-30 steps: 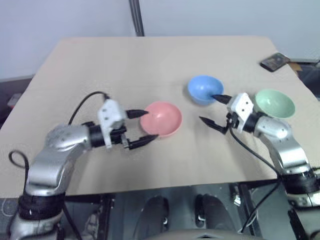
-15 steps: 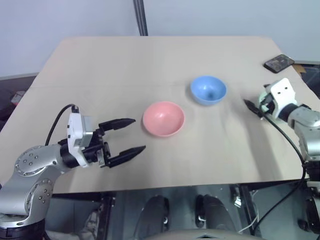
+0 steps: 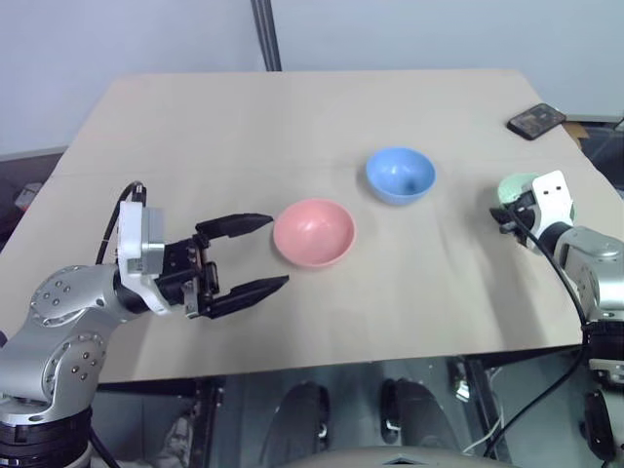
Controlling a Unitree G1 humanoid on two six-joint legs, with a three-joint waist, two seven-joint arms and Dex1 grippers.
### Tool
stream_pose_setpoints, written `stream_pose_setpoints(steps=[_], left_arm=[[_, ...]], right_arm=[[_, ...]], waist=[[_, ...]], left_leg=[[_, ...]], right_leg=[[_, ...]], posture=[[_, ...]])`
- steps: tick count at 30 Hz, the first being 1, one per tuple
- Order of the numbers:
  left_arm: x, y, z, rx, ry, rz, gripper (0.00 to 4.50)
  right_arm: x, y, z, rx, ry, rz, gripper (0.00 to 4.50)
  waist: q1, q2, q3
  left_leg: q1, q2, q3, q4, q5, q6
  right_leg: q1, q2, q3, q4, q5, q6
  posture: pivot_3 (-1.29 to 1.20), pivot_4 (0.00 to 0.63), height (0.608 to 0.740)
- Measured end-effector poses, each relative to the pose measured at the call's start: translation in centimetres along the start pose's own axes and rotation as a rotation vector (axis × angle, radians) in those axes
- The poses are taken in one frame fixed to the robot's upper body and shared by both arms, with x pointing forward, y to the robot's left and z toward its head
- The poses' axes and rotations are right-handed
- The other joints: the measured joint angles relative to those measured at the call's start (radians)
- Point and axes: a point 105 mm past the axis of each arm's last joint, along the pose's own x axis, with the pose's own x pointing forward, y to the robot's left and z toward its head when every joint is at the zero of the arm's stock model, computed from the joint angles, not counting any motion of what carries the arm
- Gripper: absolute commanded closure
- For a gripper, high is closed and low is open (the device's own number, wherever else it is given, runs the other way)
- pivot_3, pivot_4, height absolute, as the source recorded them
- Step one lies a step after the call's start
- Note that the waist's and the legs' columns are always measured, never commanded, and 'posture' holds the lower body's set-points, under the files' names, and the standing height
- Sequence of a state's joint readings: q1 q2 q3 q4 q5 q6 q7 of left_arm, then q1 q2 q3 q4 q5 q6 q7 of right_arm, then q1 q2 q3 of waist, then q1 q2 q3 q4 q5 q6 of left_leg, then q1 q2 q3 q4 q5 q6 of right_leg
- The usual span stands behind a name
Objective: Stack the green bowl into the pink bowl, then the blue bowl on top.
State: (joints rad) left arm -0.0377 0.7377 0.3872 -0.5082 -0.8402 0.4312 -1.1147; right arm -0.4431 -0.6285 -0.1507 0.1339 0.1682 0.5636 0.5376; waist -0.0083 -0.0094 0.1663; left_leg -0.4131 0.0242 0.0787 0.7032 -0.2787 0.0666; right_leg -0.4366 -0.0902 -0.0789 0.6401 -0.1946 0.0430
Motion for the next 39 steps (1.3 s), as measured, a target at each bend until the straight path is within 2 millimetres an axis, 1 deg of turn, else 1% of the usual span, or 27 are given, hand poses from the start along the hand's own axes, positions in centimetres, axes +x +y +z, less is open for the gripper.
stream_pose_setpoints(steps=[4, 6, 7, 9, 10, 11, 12, 13, 15, 16, 18, 20, 23, 25, 26, 27, 29, 30, 31, 32, 34, 36, 37, 39], left_arm=[[0.2, 0.1, 0.3, -0.013, -0.038, 0.013, 0.00], [0.2, 0.2, 0.3, -0.017, -0.046, 0.019, 0.00], [0.2, 0.2, 0.3, -0.020, -0.050, 0.024, 0.00], [0.1, 0.6, 0.1, -0.034, -0.053, 0.044, 0.00], [-0.2, 0.8, -0.2, -0.047, -0.052, 0.058, 0.00], [-0.4, 1.0, -0.6, -0.061, -0.044, 0.074, 0.00], [-0.9, 1.2, -1.2, -0.079, -0.030, 0.100, 0.00], [-1.3, 1.5, -1.8, -0.093, -0.015, 0.126, 0.00], [-2.5, 2.4, -3.1, -0.128, 0.019, 0.201, 0.00], [-3.0, 2.7, -3.6, -0.140, 0.031, 0.229, 0.00], [-3.7, 3.3, -4.1, -0.151, 0.045, 0.273, 0.00], [-4.5, 3.8, -4.3, -0.149, 0.052, 0.310, 0.00], [-5.0, 4.1, -4.4, -0.146, 0.058, 0.335, 0.00], [-5.1, 4.1, -4.4, -0.143, 0.059, 0.338, 0.00], [-5.1, 4.1, -4.4, -0.143, 0.059, 0.338, 0.00], [-5.2, 4.0, -4.5, -0.146, 0.062, 0.341, 0.00], [-5.3, 3.8, -4.7, -0.153, 0.069, 0.345, 0.00], [-5.3, 3.7, -4.8, -0.155, 0.071, 0.345, 0.00], [-5.3, 3.7, -4.8, -0.156, 0.071, 0.346, 0.00], [-5.3, 3.6, -4.8, -0.154, 0.073, 0.349, 0.00], [-5.3, 3.5, -4.8, -0.152, 0.073, 0.348, 0.00], [-5.0, 3.4, -4.5, -0.142, 0.069, 0.343, 0.00], [-5.0, 3.4, -4.4, -0.142, 0.065, 0.342, 0.00], [-4.8, 3.4, -4.2, -0.146, 0.050, 0.336, 0.00]], right_arm=[[-0.1, -0.1, 0.3, -0.049, -0.005, 0.001, 4.48], [-0.2, 0.5, 1.0, -0.068, -0.032, 0.039, 4.48], [-0.5, 1.5, 2.0, -0.090, -0.073, 0.087, 4.48], [-1.2, 4.2, 4.4, -0.121, -0.174, 0.219, 4.48], [-2.0, 6.3, 6.0, -0.133, -0.243, 0.313, 4.48], [-2.5, 8.0, 7.1, -0.145, -0.287, 0.390, 4.48], [-3.2, 10.2, 8.0, -0.154, -0.329, 0.477, 4.48], [-3.6, 11.8, 8.5, -0.158, -0.353, 0.544, 4.48], [-4.6, 15.8, 9.6, -0.172, -0.399, 0.704, 4.48], [-5.0, 17.6, 10.0, -0.193, -0.417, 0.777, 4.48], [-5.6, 20.4, 10.4, -0.225, -0.438, 0.897, 4.48], [-5.7, 22.7, 10.5, -0.258, -0.453, 0.987, 4.48], [-5.0, 24.8, 9.9, -0.318, -0.449, 1.065, 4.48], [-4.2, 25.8, 9.5, -0.317, -0.441, 1.092, 3.68], [-4.0, 26.0, 9.5, -0.322, -0.439, 1.095, 3.42], [-3.5, 26.0, 9.4, -0.345, -0.437, 1.092, 2.89], [-3.1, 26.0, 9.3, -0.363, -0.439, 1.086, 2.08], [-2.9, 26.0, 9.2, -0.367, -0.439, 1.083, 1.40], [-2.8, 26.1, 9.1, -0.368, -0.438, 1.084, 1.09], [-2.8, 26.1, 9.1, -0.380, -0.448, 1.081, 0.50], [-2.8, 26.1, 9.2, -0.386, -0.457, 1.079, 0.14], [-2.8, 25.5, 10.0, -0.378, -0.497, 1.036, 0.14], [-2.7, 24.9, 10.5, -0.368, -0.513, 1.008, 0.14], [-2.3, 22.3, 11.5, -0.354, -0.542, 0.899, 0.14]], waist=[[-0.001, 0.000, 0.000], [-0.001, 0.000, 0.000], [-0.001, 0.000, 0.000], [-0.006, 0.001, 0.000], [-0.006, 0.001, 0.000], [-0.006, 0.001, 0.000], [-0.005, 0.001, 0.000], [-0.005, 0.001, 0.000], [-0.005, 0.001, 0.000], [-0.004, 0.001, 0.000], [0.001, 0.000, 0.000], [0.005, 0.000, 0.000], [0.004, 0.000, 0.000], [0.002, 0.000, 0.000], [0.002, 0.000, 0.000], [0.000, 0.000, 0.000], [-0.002, 0.000, 0.000], [-0.003, 0.000, 0.000], [-0.003, 0.000, 0.000], [-0.003, 0.000, 0.000], [-0.003, 0.000, 0.000], [-0.002, 0.000, 0.000], [-0.002, 0.000, 0.000], [0.002, 0.000, 0.000]], left_leg=[[0.000, 0.000, 0.000, 0.000, 0.000, 0.000], [0.000, 0.000, 0.000, 0.000, 0.000, 0.000], [0.000, 0.000, 0.000, 0.000, 0.000, 0.000], [0.000, 0.001, 0.001, 0.000, 0.000, 0.000], [0.000, 0.002, 0.000, 0.000, 0.000, 0.000], [0.001, 0.002, 0.000, -0.001, 0.000, 0.000], [0.001, 0.002, 0.000, -0.001, 0.000, 0.000], [0.001, 0.002, 0.000, -0.001, 0.000, 0.000], [0.001, 0.002, 0.000, 0.000, 0.000, 0.000], [0.001, 0.002, 0.000, 0.000, 0.000, 0.000], [0.000, 0.001, -0.001, 0.000, 0.000, 0.000], [-0.001, 0.001, -0.001, 0.000, 0.000, 0.000], [-0.001, 0.000, -0.001, 0.000, 0.000, 0.000], [-0.001, 0.001, -0.001, 0.000, 0.000, 0.000], [-0.001, 0.001, -0.001, 0.000, 0.000, 0.000], [-0.001, 0.001, -0.001, 0.000, 0.000, 0.000], [-0.001, 0.001, -0.001, 0.000, 0.000, 0.000], [-0.001, 0.001, -0.001, 0.000, 0.000, 0.000], [-0.001, 0.001, -0.001, 0.000, 0.000, 0.000], [-0.001, 0.001, -0.002, 0.000, 0.000, 0.000], [-0.001, 0.001, -0.002, 0.000, 0.000, 0.000], [-0.001, 0.001, -0.002, 0.000, 0.000, 0.000], [-0.001, 0.001, -0.002, 0.000, 0.000, 0.000], [-0.001, 0.000, -0.002, 0.000, 0.000, 0.000]], right_leg=[[0.000, 0.000, 0.000, 0.000, 0.000, 0.000], [0.000, 0.000, 0.000, 0.000, 0.000, 0.000], [0.000, 0.000, 0.000, 0.000, 0.000, 0.000], [0.000, 0.001, 0.001, 0.000, 0.000, 0.000], [0.000, 0.002, 0.001, 0.000, 0.000, 0.000], [0.000, 0.002, 0.001, 0.000, 0.000, 0.000], [0.000, 0.002, 0.000, 0.000, 0.000, 0.000], [0.000, 0.002, 0.000, 0.000, 0.000, 0.000], [0.000, 0.002, 0.000, 0.000, 0.000, 0.000], [0.000, 0.001, 0.000, 0.000, 0.000, 0.000], [0.000, 0.000, -0.001, -0.001, -0.001, -0.002], [0.000, 0.000, -0.002, -0.001, -0.002, -0.003], [0.000, -0.001, -0.002, -0.001, -0.002, -0.003], [0.000, 0.000, -0.002, -0.001, -0.002, -0.003], [0.000, -0.001, -0.002, -0.001, -0.001, -0.003], [0.000, -0.001, -0.002, -0.001, -0.001, -0.003], [0.000, -0.001, -0.002, -0.001, -0.001, -0.003], [0.000, -0.001, -0.002, -0.001, -0.001, -0.001], [0.000, -0.001, -0.003, -0.001, 0.000, -0.001], [0.000, -0.001, -0.003, -0.001, 0.000, -0.001], [0.000, -0.001, -0.003, -0.001, 0.000, -0.001], [0.000, -0.001, -0.003, -0.001, 0.000, -0.001], [0.000, -0.001, -0.003, -0.001, 0.000, -0.001], [0.000, -0.002, -0.003, -0.001, 0.000, -0.001]], posture=[[0.00, 0.150, 0.740], [0.00, 0.150, 0.740], [0.00, 0.150, 0.740], [0.00, 0.150, 0.740], [0.00, 0.150, 0.740], [0.00, 0.150, 0.740], [0.00, 0.150, 0.740], [0.00, 0.150, 0.740], [0.00, 0.150, 0.740], [0.00, 0.150, 0.740], [0.00, 0.150, 0.740], [0.00, 0.150, 0.740], [0.00, 0.150, 0.740], [0.00, 0.150, 0.740], [0.00, 0.150, 0.740], [0.00, 0.150, 0.740], [0.00, 0.150, 0.740], [0.00, 0.150, 0.740], [0.00, 0.150, 0.740], [0.00, 0.150, 0.740], [0.00, 0.150, 0.740], [0.00, 0.150, 0.740], [0.00, 0.150, 0.740], [0.00, 0.150, 0.740]])
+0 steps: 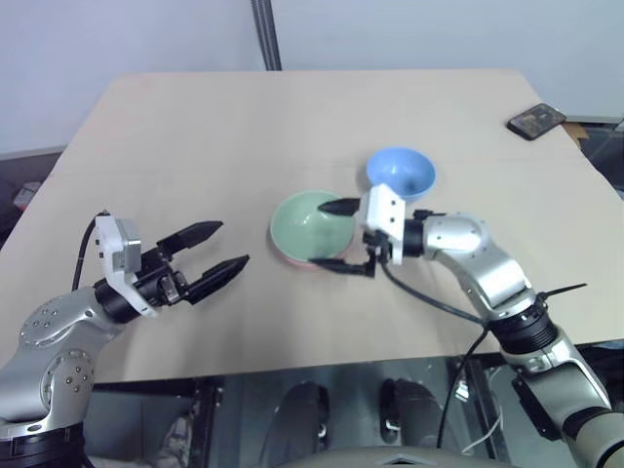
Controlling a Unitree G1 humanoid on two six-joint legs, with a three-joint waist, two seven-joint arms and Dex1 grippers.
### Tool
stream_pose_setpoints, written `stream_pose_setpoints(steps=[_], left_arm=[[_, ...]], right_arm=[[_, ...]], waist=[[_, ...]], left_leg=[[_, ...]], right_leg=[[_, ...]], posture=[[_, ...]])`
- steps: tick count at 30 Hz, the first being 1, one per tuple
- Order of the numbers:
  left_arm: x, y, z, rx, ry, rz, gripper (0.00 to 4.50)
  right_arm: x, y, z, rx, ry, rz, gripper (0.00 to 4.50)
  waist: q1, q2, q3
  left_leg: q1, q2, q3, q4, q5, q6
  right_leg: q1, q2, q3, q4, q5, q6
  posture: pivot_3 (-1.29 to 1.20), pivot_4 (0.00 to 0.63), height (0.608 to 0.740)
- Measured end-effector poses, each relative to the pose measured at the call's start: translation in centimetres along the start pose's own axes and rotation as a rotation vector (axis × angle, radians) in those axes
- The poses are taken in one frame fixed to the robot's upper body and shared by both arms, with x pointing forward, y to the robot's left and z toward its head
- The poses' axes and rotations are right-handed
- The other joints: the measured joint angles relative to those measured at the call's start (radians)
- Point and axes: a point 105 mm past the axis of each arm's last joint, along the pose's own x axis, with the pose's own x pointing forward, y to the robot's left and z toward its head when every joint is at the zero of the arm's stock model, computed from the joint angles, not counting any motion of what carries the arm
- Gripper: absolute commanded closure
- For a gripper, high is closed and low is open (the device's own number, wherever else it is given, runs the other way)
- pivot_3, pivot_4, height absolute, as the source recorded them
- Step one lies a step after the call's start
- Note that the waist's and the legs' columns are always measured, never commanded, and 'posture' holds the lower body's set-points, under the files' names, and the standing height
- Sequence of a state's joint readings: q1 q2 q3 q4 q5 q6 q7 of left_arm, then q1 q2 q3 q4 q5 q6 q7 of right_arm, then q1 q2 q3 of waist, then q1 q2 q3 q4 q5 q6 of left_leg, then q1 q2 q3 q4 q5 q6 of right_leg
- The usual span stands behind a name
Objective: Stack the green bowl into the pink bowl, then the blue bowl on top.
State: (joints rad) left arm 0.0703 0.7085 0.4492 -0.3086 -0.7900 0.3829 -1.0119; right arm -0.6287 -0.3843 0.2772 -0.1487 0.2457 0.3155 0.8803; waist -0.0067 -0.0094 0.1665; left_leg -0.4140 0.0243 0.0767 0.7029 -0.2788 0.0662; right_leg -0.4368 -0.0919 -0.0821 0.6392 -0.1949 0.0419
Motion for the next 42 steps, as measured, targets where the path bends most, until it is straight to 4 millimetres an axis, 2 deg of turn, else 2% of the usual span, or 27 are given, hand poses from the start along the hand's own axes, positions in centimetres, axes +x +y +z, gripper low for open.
stream_pose_setpoints(steps=[2, 3, 4, 7, 10, 13, 16, 20, 23, 25, 29, 30, 31, 32, 35, 38, 40, 41, 42], left_arm=[[0.1, -0.1, 0.2, -0.001, -0.007, -0.002, 0.00], [0.2, -0.1, 0.3, 0.000, -0.010, -0.005, 0.00], [0.4, -0.2, 0.6, 0.003, -0.021, -0.014, 0.00], [0.7, -0.3, 0.9, 0.003, -0.031, -0.024, 0.00], [0.8, -0.6, 1.0, 0.000, -0.036, -0.035, 0.00], [0.8, -0.7, 1.1, -0.007, -0.043, -0.042, 0.00], [0.6, -1.1, 1.6, -0.006, -0.056, -0.053, 0.00], [0.3, -1.2, 1.7, -0.005, -0.056, -0.047, 0.00], [0.2, -1.3, 1.5, -0.011, -0.050, -0.033, 0.00], [0.1, -1.4, 1.4, -0.014, -0.052, -0.024, 0.00], [-0.1, -1.1, 1.4, -0.007, -0.060, 0.004, 0.00], [-0.3, -1.0, 1.4, -0.004, -0.060, 0.016, 0.00], [-0.3, -0.9, 1.4, -0.004, -0.060, 0.019, 0.00], [-0.3, -0.8, 1.3, -0.006, -0.062, 0.023, 0.00], [-0.5, -0.4, 1.0, -0.015, -0.060, 0.040, 0.00], [-0.5, -0.1, 1.0, -0.011, -0.062, 0.046, 0.00], [-0.5, 0.1, 0.9, -0.015, -0.060, 0.049, 0.00], [-0.4, 0.1, 0.8, -0.016, -0.057, 0.046, 0.00], [-0.3, 0.1, 0.7, -0.016, -0.054, 0.042, 0.00]], right_arm=[[-1.8, -2.9, -0.6, -0.040, 0.049, -0.121, 0.14], [-2.3, -3.7, -1.0, -0.051, 0.076, -0.154, 0.14], [-3.5, -5.6, -2.5, -0.066, 0.151, -0.231, 0.14], [-4.7, -7.8, -6.0, -0.068, 0.275, -0.319, 0.14], [-5.2, -8.8, -9.1, -0.074, 0.380, -0.331, 0.14], [-4.8, -8.7, -10.8, -0.086, 0.433, -0.294, 0.96], [-4.3, -8.4, -11.4, -0.092, 0.436, -0.263, 2.38], [-3.9, -9.0, -10.6, -0.146, 0.416, -0.250, 4.40], [-4.0, -9.2, -10.2, -0.185, 0.410, -0.246, 4.46], [-3.9, -9.0, -9.3, -0.205, 0.381, -0.224, 4.46], [-3.3, -7.9, -4.6, -0.224, 0.200, -0.148, 4.46], [-2.9, -6.3, -2.5, -0.211, 0.116, -0.080, 4.46], [-2.6, -5.7, -1.8, -0.207, 0.089, -0.049, 4.46], [-2.0, -3.8, 0.1, -0.198, 0.028, 0.036, 4.46], [-0.5, 0.0, 2.8, -0.185, -0.057, 0.192, 4.46], [1.2, 2.5, 3.0, -0.152, -0.072, 0.286, 4.46], [2.4, 3.4, 1.8, -0.151, -0.037, 0.318, 4.46], [3.1, 3.5, 1.0, -0.130, -0.016, 0.315, 3.73], [3.7, 3.4, 0.2, -0.118, 0.004, 0.301, 3.27]], waist=[[-0.001, 0.000, 0.000], [-0.003, 0.000, 0.000], [-0.005, 0.000, 0.000], [-0.011, 0.000, 0.000], [-0.016, 0.000, 0.000], [-0.017, 0.001, 0.000], [-0.019, 0.001, 0.001], [-0.017, 0.001, 0.001], [-0.016, 0.002, 0.001], [-0.015, 0.003, 0.002], [-0.010, 0.004, 0.003], [-0.009, 0.004, 0.003], [-0.009, 0.004, 0.003], [-0.009, 0.004, 0.003], [-0.008, 0.003, 0.002], [-0.007, 0.003, 0.002], [-0.006, 0.003, 0.002], [-0.006, 0.003, 0.002], [-0.006, 0.003, 0.002]], left_leg=[[0.000, -0.001, 0.000, 0.000, 0.000, 0.000], [0.000, -0.001, 0.001, 0.000, 0.000, 0.000], [0.000, -0.001, 0.001, 0.000, 0.000, 0.000], [0.001, 0.000, 0.001, 0.000, 0.000, 0.000], [0.000, 0.000, 0.003, -0.001, 0.000, 0.000], [0.000, 0.000, 0.003, -0.001, 0.000, 0.000], [0.000, 0.001, 0.003, -0.001, 0.000, 0.000], [0.000, 0.001, 0.003, -0.001, 0.000, 0.000], [0.000, 0.001, 0.003, -0.001, 0.000, 0.000], [0.000, 0.001, 0.003, -0.001, 0.000, 0.000], [0.000, 0.001, 0.002, -0.001, 0.000, 0.000], [0.000, 0.002, 0.002, -0.001, 0.000, 0.000], [0.000, 0.002, 0.002, -0.001, 0.000, 0.000], [0.000, 0.002, 0.002, -0.001, 0.000, 0.000], [0.000, 0.002, 0.002, -0.001, 0.000, 0.000], [0.001, 0.001, 0.001, -0.001, 0.000, 0.000], [0.001, 0.001, 0.001, -0.001, 0.000, 0.000], [0.000, 0.001, 0.001, -0.001, 0.000, 0.000], [0.000, 0.000, 0.002, -0.001, 0.000, 0.000]], right_leg=[[0.000, 0.000, 0.000, 0.000, -0.001, -0.002], [0.000, 0.000, 0.000, 0.000, -0.001, -0.002], [0.000, 0.000, 0.000, 0.000, -0.002, -0.003], [-0.001, 0.001, 0.001, 0.001, -0.001, -0.002], [-0.001, 0.002, 0.003, 0.001, 0.000, 0.000], [-0.002, 0.002, 0.003, 0.001, 0.000, 0.000], [-0.002, 0.002, 0.003, 0.000, 0.000, 0.000], [-0.002, 0.001, 0.003, 0.000, 0.000, 0.000], [-0.002, 0.001, 0.003, 0.000, 0.000, 0.000], [-0.002, 0.001, 0.003, 0.000, 0.000, 0.000], [-0.002, 0.001, 0.003, 0.000, 0.000, 0.000], [-0.002, 0.001, 0.002, 0.000, 0.000, 0.000], [-0.002, 0.001, 0.002, 0.000, 0.000, 0.000], [-0.002, 0.001, 0.002, 0.000, 0.000, 0.000], [-0.001, 0.001, 0.002, 0.001, 0.000, 0.000], [-0.001, 0.001, 0.001, 0.001, -0.001, -0.003], [-0.001, 0.000, 0.001, 0.001, -0.002, -0.003], [-0.001, 0.000, 0.001, 0.001, -0.002, -0.003], [-0.001, 0.000, 0.001, 0.001, -0.002, -0.003]], posture=[[0.00, 0.150, 0.740], [0.00, 0.150, 0.740], [0.00, 0.150, 0.740], [0.00, 0.150, 0.740], [0.00, 0.150, 0.740], [0.00, 0.150, 0.740], [0.00, 0.150, 0.740], [0.00, 0.150, 0.740], [0.00, 0.150, 0.740], [0.00, 0.150, 0.740], [0.00, 0.150, 0.740], [0.00, 0.150, 0.740], [0.00, 0.150, 0.740], [0.00, 0.150, 0.740], [0.00, 0.150, 0.740], [0.00, 0.150, 0.740], [0.00, 0.150, 0.740], [0.00, 0.150, 0.740], [0.00, 0.150, 0.740]])
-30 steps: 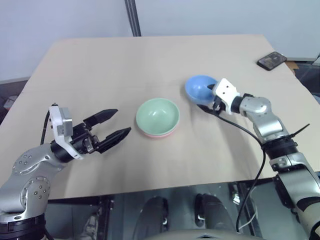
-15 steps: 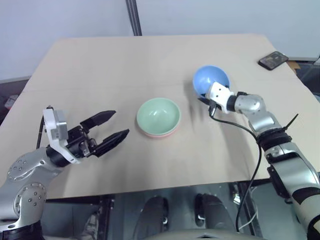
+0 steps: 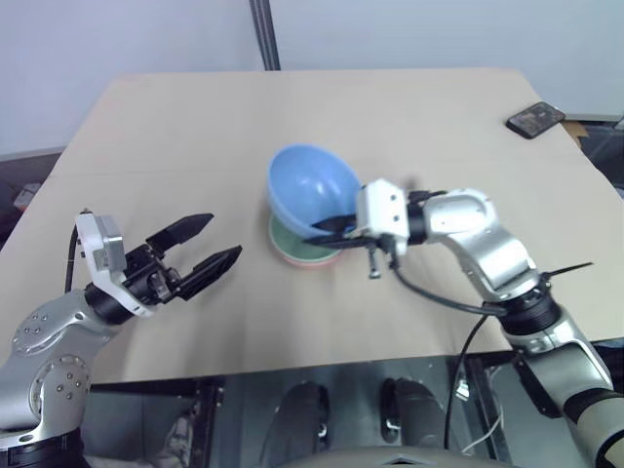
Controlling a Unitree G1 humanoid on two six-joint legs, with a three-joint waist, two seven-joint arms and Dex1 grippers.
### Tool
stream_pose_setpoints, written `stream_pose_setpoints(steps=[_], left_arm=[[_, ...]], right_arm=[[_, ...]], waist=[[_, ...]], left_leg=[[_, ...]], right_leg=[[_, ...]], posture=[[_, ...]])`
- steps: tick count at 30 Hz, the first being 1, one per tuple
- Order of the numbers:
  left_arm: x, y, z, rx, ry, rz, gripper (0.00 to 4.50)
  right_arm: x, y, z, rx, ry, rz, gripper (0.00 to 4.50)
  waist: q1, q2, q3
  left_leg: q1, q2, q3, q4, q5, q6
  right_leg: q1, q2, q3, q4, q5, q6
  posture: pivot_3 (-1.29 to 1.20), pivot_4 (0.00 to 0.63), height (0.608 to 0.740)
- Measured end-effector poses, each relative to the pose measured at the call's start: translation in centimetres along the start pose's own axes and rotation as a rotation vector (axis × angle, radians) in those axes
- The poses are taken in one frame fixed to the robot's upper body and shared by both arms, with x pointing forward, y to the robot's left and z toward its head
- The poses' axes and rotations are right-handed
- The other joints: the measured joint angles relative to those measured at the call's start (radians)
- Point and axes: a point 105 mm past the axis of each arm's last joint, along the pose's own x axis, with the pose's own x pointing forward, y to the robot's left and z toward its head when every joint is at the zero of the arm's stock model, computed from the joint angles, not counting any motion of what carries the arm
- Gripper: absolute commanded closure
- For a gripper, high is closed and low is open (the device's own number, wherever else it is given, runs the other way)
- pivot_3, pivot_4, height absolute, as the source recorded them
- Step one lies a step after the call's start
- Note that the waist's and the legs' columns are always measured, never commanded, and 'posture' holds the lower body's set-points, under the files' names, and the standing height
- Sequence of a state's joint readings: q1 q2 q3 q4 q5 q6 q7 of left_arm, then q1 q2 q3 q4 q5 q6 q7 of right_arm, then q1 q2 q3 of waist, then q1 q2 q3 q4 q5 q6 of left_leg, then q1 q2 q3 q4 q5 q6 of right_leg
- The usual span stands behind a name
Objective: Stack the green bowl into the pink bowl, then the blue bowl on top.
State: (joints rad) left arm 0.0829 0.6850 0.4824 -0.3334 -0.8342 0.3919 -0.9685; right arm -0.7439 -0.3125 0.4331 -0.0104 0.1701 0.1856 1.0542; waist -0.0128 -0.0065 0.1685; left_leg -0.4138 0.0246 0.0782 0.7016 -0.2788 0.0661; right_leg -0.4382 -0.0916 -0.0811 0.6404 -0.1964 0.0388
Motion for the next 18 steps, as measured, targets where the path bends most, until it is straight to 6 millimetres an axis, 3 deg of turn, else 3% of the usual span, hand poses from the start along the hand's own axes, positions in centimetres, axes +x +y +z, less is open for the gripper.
stream_pose_setpoints(steps=[3, 7, 11, 13, 18], left_arm=[[0.2, -0.1, -0.2, -0.002, 0.007, -0.007, 0.00], [0.3, -0.3, -0.3, -0.002, 0.008, -0.011, 0.00], [0.3, -0.6, -0.6, 0.009, 0.027, 0.002, 0.00], [0.2, -1.0, -0.6, 0.017, 0.034, -0.001, 0.00], [0.0, -1.0, -1.0, 0.054, 0.081, 0.043, 0.00]], right_arm=[[0.2, -1.0, -1.6, -0.017, 0.067, -0.043, 1.84], [-0.9, -1.9, -1.5, -0.035, 0.071, -0.102, 0.03], [-3.8, -2.7, 0.1, -0.028, 0.012, -0.232, 0.03], [-6.7, -2.3, 0.3, 0.021, 0.007, -0.311, 0.03], [-13.0, -0.3, -1.7, 0.209, 0.120, -0.419, 0.03]], waist=[[0.000, 0.000, 0.000], [0.000, 0.000, 0.000], [0.003, 0.000, 0.000], [0.006, 0.000, 0.000], [0.009, 0.000, 0.000]], left_leg=[[0.000, 0.000, 0.000, 0.000, 0.000, 0.000], [-0.001, 0.000, 0.000, 0.000, 0.000, 0.000], [-0.001, 0.000, -0.001, 0.000, 0.000, 0.000], [-0.001, 0.000, -0.002, 0.000, 0.000, 0.000], [-0.001, -0.001, -0.002, 0.000, 0.000, 0.000]], right_leg=[[0.000, 0.000, 0.000, 0.000, 0.000, 0.001], [0.000, 0.000, 0.000, -0.001, 0.002, 0.003], [0.000, -0.001, -0.001, -0.002, 0.002, 0.003], [0.001, -0.001, -0.001, -0.002, 0.002, 0.003], [0.001, -0.002, -0.002, -0.002, 0.000, 0.000]], posture=[[0.00, 0.150, 0.740], [0.00, 0.150, 0.740], [0.00, 0.150, 0.740], [0.00, 0.150, 0.740], [0.00, 0.150, 0.740]])
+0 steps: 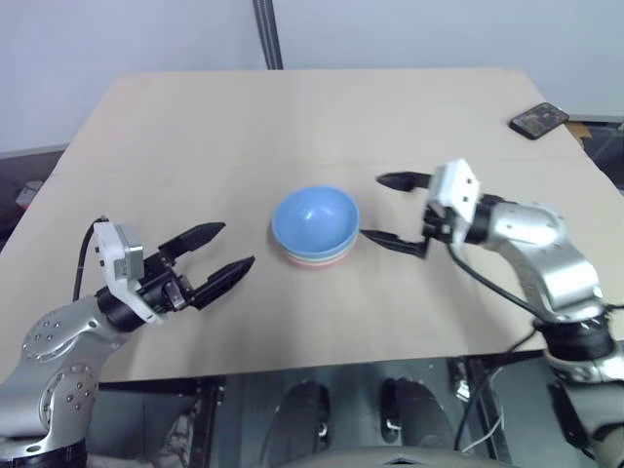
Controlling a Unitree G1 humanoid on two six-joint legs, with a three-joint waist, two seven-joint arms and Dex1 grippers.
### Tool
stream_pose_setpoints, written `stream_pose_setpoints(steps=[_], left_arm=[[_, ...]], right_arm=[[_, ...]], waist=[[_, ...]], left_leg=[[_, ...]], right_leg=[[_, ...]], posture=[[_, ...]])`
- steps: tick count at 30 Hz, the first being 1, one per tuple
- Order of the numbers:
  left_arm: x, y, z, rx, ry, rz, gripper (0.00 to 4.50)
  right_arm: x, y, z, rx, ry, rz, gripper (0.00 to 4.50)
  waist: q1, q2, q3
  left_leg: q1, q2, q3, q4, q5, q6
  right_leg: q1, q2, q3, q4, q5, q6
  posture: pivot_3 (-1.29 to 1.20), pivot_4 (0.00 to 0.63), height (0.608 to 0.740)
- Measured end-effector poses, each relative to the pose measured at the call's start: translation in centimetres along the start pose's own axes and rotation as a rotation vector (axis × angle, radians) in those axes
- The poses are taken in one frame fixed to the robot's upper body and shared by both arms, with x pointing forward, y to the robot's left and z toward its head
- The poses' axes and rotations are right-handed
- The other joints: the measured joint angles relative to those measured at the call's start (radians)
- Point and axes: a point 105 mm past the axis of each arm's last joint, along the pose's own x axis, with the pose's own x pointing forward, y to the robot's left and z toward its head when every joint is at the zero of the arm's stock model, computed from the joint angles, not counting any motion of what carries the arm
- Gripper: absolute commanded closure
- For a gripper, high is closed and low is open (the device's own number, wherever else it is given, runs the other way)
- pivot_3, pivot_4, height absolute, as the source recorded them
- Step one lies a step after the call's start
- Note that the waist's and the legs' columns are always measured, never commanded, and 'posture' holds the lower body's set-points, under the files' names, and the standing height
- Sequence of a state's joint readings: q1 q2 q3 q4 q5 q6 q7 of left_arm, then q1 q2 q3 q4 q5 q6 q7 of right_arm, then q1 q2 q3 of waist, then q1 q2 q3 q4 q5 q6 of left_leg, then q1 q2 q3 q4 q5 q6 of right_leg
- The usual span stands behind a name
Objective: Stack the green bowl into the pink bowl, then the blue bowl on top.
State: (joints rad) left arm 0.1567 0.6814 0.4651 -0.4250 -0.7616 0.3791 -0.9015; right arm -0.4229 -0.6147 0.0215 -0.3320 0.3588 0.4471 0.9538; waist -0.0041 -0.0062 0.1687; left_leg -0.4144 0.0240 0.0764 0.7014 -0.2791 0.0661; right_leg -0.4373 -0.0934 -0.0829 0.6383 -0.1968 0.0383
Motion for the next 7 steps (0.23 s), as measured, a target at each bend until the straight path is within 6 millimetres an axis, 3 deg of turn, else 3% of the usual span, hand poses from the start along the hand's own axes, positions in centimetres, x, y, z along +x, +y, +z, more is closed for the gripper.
stream_pose_setpoints(steps=[4, 7], left_arm=[[-1.6, 0.7, -0.7, 0.006, 0.081, 0.075, 0.00], [-3.1, 0.8, -0.9, 0.011, 0.125, 0.108, 0.00]], right_arm=[[-4.9, -0.7, -2.5, 0.096, 0.120, -0.124, 0.03], [-7.7, -0.6, -3.2, 0.144, 0.170, -0.174, 0.03]], waist=[[-0.001, 0.000, 0.000], [-0.004, 0.000, 0.000]], left_leg=[[0.000, 0.000, 0.001, 0.000, -0.001, 0.002], [0.000, 0.001, 0.001, 0.000, -0.002, 0.004]], right_leg=[[-0.001, 0.000, 0.001, -0.001, 0.000, 0.000], [0.000, 0.000, 0.001, -0.001, -0.001, 0.001]], posture=[[0.00, 0.150, 0.740], [0.00, 0.150, 0.740]])
